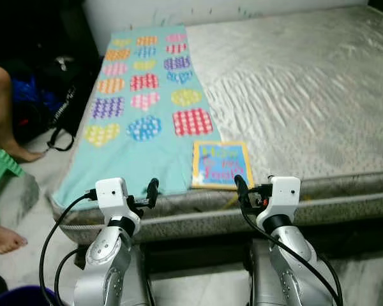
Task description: Clean up the room
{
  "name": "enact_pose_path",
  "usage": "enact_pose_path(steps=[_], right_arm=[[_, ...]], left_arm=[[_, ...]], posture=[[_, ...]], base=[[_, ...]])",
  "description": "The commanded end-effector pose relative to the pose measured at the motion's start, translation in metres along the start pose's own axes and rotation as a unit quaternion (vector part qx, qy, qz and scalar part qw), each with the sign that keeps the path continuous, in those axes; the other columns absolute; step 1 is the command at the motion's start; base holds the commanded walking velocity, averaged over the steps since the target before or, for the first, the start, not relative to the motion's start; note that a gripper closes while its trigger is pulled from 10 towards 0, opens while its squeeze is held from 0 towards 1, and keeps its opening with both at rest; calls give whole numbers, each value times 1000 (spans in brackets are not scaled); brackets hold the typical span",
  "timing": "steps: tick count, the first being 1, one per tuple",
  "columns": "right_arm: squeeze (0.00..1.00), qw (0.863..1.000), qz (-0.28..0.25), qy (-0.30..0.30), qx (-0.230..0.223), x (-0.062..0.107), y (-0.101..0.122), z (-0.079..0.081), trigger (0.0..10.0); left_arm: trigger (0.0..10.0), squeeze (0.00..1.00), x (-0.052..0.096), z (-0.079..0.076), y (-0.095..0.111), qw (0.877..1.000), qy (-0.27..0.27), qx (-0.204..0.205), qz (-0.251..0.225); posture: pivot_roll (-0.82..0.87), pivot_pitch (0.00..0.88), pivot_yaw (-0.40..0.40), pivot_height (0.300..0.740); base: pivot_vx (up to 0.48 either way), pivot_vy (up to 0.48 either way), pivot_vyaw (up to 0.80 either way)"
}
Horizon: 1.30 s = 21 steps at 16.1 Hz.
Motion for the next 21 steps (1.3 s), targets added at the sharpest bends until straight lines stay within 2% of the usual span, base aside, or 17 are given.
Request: enact_pose_path(steps=[1, 3, 4, 6, 7, 8, 11, 12, 16, 18, 21], right_arm=[[0, 1000, 2, 15, 1, -3, 3, 7, 10000], [0, 1000, 7, 23, -8, -7, 3, 12, 10000], [0, 997, 59, 27, -32, -13, -12, 18, 10000], [0, 988, 121, 29, -95, -24, -29, 31, 10000], [0, 980, 134, 18, -149, -31, -30, 35, 10000], [0, 973, 158, 24, -169, -37, -35, 46, 10000], [0, 959, 180, 34, -218, -47, -32, 72, 10000], [0, 958, 184, 37, -215, -48, -32, 76, 10000], [0, 952, 205, 30, -226, -48, -43, 73, 10000], [0, 950, 198, 16, -240, -52, -42, 66, 10000], [0, 945, 191, 11, -264, -56, -39, 64, 10000]], left_arm=[[10000, 0, 1, 1, 3, 1000, 5, -4, -4], [10000, 0, 2, 1, 3, 1000, 6, -2, -5], [10000, 0, 2, 0, 3, 1000, 6, 0, -2], [10000, 0, 3, -2, 2, 1000, 2, 13, 8], [10000, 0, 2, -3, 3, 1000, -1, 17, 7], [10000, 0, 2, -5, 5, 1000, -3, 17, 9], [10000, 0, 8, -4, 9, 1000, 1, 13, 12], [10000, 0, 9, -2, 9, 1000, 5, 14, 15], [10000, 0, 14, 1, 6, 999, 15, 21, 24], [10000, 0, 13, -2, 3, 999, 14, 28, 30], [10000, 0, 13, -3, 2, 999, 16, 39, 34]], posture=[[-75, 64, 102, 470], [-74, 66, 102, 470], [-63, 72, 102, 470], [-44, 73, 105, 470], [-33, 74, 106, 470], [1, 77, 110, 470], [55, 96, 116, 470], [59, 101, 115, 470], [58, 103, 113, 470], [53, 106, 115, 470], [53, 106, 115, 470]], base=[[0, 0, 0], [0, 0, 0], [0, 0, 0], [0, 0, 0], [0, 0, 0], [0, 0, 0], [0, 0, 0], [0, 0, 0], [0, 0, 0], [0, 0, 0], [0, 0, 0]])
Point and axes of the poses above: a point about 5 cm out from each wrist's last joint towards the gripper, its own x axis pointing back from the gripper into the wrist, its own y axis along the axis of the wrist's last joint, z = x × y, the point moved 6 cm from there along -x, pointing out of the wrist towards the gripper, and after that the axes turned 15 degrees about x, right-handed, at the moved point
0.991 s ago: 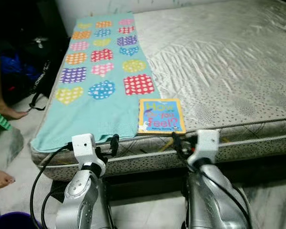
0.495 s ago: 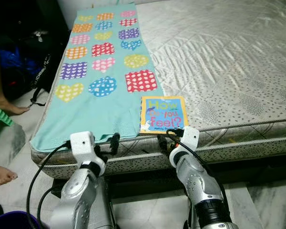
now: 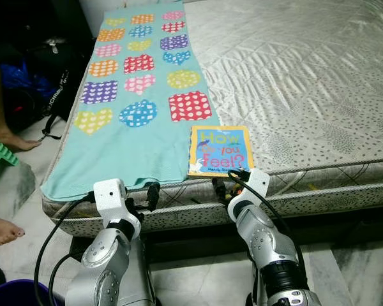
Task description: Clean up the room
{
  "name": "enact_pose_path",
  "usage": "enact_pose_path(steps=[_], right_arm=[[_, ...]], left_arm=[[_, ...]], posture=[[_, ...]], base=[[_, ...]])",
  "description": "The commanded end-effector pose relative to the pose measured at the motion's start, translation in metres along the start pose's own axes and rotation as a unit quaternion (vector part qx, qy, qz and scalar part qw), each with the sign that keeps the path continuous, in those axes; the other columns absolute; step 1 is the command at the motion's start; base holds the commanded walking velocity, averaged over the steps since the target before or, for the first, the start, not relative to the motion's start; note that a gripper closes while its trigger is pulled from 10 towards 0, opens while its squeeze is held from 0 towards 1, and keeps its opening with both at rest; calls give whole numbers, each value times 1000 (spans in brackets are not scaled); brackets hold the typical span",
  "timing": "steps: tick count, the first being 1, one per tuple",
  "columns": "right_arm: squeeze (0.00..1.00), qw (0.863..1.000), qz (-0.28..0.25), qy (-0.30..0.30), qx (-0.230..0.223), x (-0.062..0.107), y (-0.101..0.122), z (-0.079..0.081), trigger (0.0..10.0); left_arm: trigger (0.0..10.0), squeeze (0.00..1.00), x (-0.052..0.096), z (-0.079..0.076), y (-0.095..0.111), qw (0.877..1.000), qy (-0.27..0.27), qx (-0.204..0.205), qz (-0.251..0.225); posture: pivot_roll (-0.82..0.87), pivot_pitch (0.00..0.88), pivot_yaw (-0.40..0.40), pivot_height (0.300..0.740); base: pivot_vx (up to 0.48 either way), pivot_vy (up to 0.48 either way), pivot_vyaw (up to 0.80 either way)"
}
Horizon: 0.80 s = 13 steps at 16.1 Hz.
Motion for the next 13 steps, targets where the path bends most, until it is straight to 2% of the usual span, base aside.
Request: enact_pose_path(steps=[1, 3, 9, 10, 13], right_arm=[[0, 999, 10, 16, -34, -4, -1, 23, 10000], [0, 999, 6, 16, -34, -6, 2, 21, 10000], [0, 1000, -3, -4, -30, -7, 6, -2, 10000], [0, 999, -17, -17, -31, -6, 13, -10, 10000], [0, 998, -50, -22, -39, -6, 33, -16, 10000]], left_arm=[[10000, 0, 2, 4, 3, 1000, 11, 6, -3], [10000, 0, 3, 4, 3, 1000, 10, 6, -2], [10000, 0, 3, 0, -1, 1000, 1, 14, 9], [10000, 0, 3, -1, -2, 1000, -1, 15, 10], [10000, 0, 3, -1, -2, 1000, -2, 14, 12]], posture=[[55, 109, 116, 470], [57, 108, 115, 470], [50, 101, 123, 470], [50, 101, 123, 470], [49, 96, 123, 470]], base=[[0, 0, 0], [0, 0, 0], [0, 0, 0], [0, 0, 0], [0, 0, 0]])
Point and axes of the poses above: a point about 5 cm out from each wrist's last joint towards the gripper, its own x axis pointing back from the gripper into the wrist, its own y axis along the axis of the wrist's last joint, z = x × y, the point moved 6 cm from there along -x, pointing out of the wrist towards the gripper, and after that the axes turned 15 degrees about x, right-handed, at the moved point
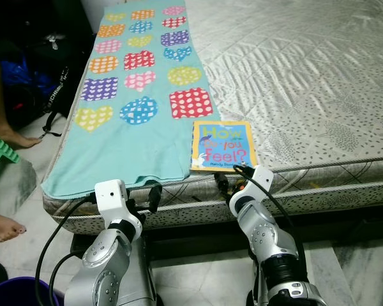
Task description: Clean up the room
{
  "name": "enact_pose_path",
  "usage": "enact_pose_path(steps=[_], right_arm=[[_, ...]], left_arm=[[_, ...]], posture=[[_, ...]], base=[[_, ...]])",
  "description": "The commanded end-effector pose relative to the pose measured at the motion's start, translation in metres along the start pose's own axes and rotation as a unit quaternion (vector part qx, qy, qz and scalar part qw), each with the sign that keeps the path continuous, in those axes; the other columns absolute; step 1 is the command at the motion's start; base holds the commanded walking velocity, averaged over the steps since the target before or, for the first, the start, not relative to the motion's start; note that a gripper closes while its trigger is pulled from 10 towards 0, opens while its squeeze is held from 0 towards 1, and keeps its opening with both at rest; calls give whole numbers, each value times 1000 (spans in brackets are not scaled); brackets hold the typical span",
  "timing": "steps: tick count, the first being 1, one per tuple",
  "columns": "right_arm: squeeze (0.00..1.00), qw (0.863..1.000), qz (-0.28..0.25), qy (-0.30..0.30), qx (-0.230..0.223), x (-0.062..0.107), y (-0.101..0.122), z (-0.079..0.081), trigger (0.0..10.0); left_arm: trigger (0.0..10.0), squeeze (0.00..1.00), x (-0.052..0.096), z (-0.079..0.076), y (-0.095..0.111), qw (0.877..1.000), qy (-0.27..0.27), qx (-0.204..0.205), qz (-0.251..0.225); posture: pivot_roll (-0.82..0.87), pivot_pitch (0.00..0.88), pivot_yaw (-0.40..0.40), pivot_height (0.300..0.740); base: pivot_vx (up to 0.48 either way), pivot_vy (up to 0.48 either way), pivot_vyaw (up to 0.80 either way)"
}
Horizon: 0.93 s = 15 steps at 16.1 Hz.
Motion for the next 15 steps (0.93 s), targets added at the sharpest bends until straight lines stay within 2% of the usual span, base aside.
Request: enact_pose_path(steps=[1, 3, 5, 7, 11, 13, 15], right_arm=[[0, 999, -47, -14, -14, -1, 29, -5, 10000], [0, 997, -75, -11, 3, 0, 44, -4, 10000], [0, 996, -88, -21, 21, 0, 49, -8, 10000], [0, 990, -119, -41, 60, 3, 62, -17, 10000], [0, 979, -160, -76, 102, 9, 90, -39, 10000], [0, 971, -183, -90, 123, 13, 105, -46, 10000], [0, 954, -225, -116, 160, 23, 133, -58, 10000]], left_arm=[[10000, 0, 2, 2, 1, 1000, 4, 1, -1], [10000, 0, 2, 1, 2, 1000, 3, 1, -1], [10000, 0, 1, 1, 2, 1000, 3, 1, 0], [10000, 0, 1, 1, 2, 1000, 2, 0, 0], [10000, 0, 1, 2, 1, 1000, 4, -2, 2], [10000, 0, 1, 1, 0, 1000, 3, -2, 3], [10000, 0, 0, 1, 0, 1000, 2, -2, 4]], posture=[[49, 92, 122, 470], [49, 92, 122, 470], [48, 84, 122, 470], [49, 82, 122, 470], [43, 79, 124, 470], [39, 78, 124, 470], [35, 76, 126, 470]], base=[[0, 0, 0], [0, 0, 0], [0, 0, 0], [0, 0, 0], [0, 0, 0], [0, 0, 0], [0, 0, 0]])
Point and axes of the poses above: a point about 5 cm out from each wrist's last joint towards the gripper, its own x axis pointing back from the gripper into the wrist, its own y axis along the axis of the wrist's last joint, z = x × y, the point moved 6 cm from there along -x, pointing out of the wrist towards the gripper, and after that the axes turned 15 degrees about x, right-handed, at the moved point
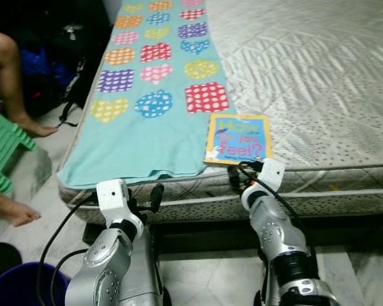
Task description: Clean up the room
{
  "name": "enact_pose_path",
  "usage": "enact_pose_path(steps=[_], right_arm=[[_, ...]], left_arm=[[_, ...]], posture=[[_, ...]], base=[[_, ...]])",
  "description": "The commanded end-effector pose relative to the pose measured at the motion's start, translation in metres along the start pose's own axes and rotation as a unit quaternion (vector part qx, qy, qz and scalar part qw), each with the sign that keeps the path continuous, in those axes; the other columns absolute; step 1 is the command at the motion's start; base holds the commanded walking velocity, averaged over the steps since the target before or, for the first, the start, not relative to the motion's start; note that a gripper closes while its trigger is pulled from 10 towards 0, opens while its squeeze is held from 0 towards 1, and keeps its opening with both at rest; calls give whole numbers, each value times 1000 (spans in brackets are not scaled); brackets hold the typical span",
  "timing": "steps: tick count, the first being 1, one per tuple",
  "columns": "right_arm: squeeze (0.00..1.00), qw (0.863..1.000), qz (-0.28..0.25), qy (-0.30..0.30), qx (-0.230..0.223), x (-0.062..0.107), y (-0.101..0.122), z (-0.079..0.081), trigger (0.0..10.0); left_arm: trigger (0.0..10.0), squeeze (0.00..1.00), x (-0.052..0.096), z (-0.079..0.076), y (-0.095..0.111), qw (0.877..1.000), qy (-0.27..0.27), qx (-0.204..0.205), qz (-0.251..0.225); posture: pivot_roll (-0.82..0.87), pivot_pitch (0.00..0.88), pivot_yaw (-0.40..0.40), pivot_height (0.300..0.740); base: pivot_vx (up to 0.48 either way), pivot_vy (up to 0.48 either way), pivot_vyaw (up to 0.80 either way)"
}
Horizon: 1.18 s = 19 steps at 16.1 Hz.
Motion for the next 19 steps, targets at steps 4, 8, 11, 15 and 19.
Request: enact_pose_path(steps=[4, 8, 11, 15, 19], right_arm=[[0, 969, -205, -111, 82, 15, 123, -72, 10000], [0, 980, -163, -19, 109, 24, 86, -54, 10000], [0, 967, -177, 77, 164, 66, 61, -29, 10000], [0, 968, -172, 85, 163, 93, 45, -24, 10000], [0, 983, -127, 97, 85, 90, 38, 0, 10000]], left_arm=[[10000, 0, 0, 3, 0, 1000, 5, -5, 1], [10000, 0, 1, 4, 0, 1000, 6, -8, 0], [10000, 0, 2, 7, 0, 1000, 9, -9, -1], [10000, 0, -1, 2, -3, 1000, -1, -15, 3], [10000, 0, -4, 0, -2, 1000, -3, -17, 1]], posture=[[24, 73, 132, 470], [21, 78, 124, 470], [5, 84, 125, 470], [-11, 82, 131, 470], [-11, 73, 127, 470]], base=[[0, 0, 0], [0, 0, 0], [0, 0, 0], [0, 0, 0], [0, 0, 0]])
Point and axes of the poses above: a point about 5 cm out from each wrist's last joint towards the gripper, its own x axis pointing back from the gripper into the wrist, its own y axis along the axis of the wrist's last joint, z = x × y, the point moved 6 cm from there along -x, pointing out of the wrist towards the gripper, and after that the axes turned 15 degrees about x, right-handed, at the moved point
